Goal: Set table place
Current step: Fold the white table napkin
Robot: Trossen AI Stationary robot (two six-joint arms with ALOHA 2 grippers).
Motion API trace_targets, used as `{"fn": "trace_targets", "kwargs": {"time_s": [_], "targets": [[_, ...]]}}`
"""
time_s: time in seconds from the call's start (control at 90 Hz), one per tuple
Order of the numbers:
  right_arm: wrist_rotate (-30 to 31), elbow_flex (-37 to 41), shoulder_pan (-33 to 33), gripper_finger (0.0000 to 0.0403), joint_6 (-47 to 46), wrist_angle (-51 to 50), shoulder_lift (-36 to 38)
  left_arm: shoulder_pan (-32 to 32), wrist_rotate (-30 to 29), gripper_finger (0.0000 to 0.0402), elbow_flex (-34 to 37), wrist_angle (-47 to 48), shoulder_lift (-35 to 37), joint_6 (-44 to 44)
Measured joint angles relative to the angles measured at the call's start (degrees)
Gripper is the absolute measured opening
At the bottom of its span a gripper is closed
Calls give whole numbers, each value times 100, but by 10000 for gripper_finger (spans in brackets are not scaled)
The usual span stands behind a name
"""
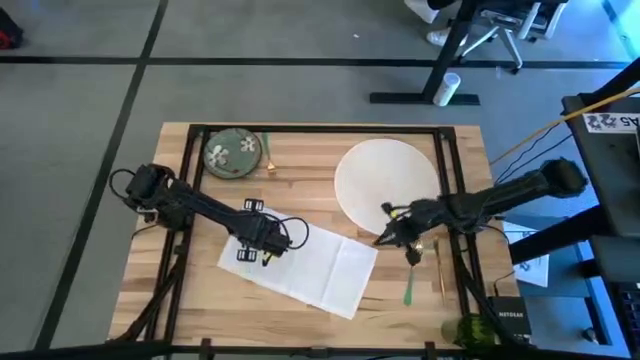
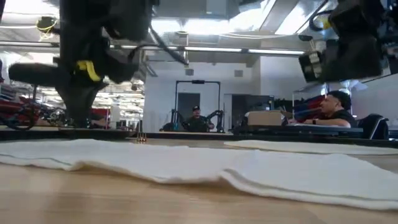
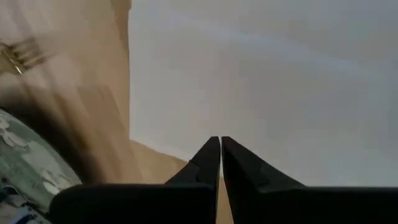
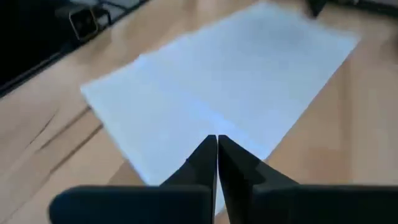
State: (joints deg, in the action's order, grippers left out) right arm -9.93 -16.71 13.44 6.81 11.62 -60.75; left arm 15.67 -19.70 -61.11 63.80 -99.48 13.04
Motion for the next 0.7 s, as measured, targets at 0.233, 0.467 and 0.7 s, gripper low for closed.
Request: {"fn": "trace_targets", "kwargs": {"time_s": [0.233,0.467,0.7], "targets": [[48,-237,444,0,-503,495,-1228,-85,13,0,425,-484,0,201],[35,-763,493,0,-545,278,-2243,110,258,0,728,-944,3,645],[168,-1135,493,0,-549,-459,-2647,379,190,0,823,-1067,13,1117]]}}
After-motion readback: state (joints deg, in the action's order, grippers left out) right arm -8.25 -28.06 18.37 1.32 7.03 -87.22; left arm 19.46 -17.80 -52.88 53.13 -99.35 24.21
